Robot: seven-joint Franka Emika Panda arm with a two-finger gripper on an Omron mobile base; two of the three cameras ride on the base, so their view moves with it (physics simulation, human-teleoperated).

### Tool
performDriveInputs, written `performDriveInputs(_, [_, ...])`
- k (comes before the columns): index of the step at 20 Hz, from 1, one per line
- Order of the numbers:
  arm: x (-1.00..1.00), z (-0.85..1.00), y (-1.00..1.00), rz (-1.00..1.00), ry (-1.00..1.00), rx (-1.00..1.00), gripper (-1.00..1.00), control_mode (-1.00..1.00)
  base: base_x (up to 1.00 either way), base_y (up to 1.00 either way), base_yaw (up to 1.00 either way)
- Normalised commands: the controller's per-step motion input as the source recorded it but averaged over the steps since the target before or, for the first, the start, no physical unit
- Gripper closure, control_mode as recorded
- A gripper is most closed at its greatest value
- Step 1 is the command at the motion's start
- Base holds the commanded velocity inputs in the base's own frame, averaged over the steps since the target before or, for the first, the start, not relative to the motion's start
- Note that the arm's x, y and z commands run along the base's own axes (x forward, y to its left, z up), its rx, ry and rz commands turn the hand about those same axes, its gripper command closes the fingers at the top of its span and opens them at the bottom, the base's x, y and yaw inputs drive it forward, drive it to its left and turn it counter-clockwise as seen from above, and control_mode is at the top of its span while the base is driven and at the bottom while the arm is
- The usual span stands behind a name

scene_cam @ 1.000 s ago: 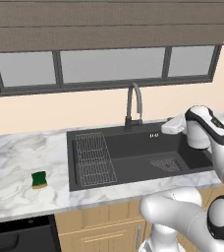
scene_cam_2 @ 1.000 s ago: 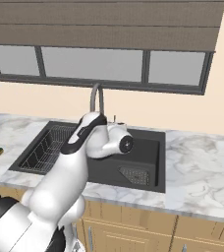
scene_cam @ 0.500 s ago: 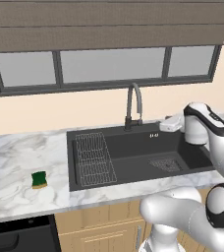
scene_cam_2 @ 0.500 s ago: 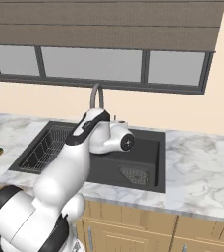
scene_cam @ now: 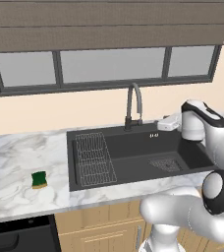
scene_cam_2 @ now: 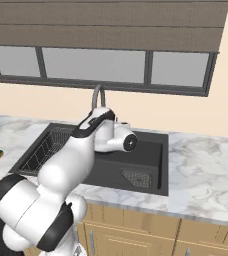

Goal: Soak the sponge with water for a few seconds and then drop it inside the sink.

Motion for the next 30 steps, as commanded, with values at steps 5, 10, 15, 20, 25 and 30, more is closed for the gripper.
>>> performDriveInputs(5, [0.23,-0.18,0.0,0.0,0.0,0.0,-1.0,-1.0,0.0,0.0,0.0])
performDriveInputs(10, [0.22,-0.1,0.0,0.0,0.0,0.0,-1.0,-1.0,0.0,0.0,0.0])
performDriveInputs(15, [0.21,-0.16,0.0,0.0,0.0,0.0,-1.0,-1.0,0.0,0.0,0.0])
performDriveInputs(20, [0.18,-0.09,0.0,0.0,0.0,0.0,-1.0,-1.0,0.0,0.0,0.0])
performDriveInputs(25, [0.18,-0.01,0.0,0.0,0.0,0.0,-1.0,-1.0,0.0,0.0,0.0])
performDriveInputs(30, [0.23,0.0,0.0,0.0,0.0,0.0,-1.0,-1.0,0.0,0.0,0.0])
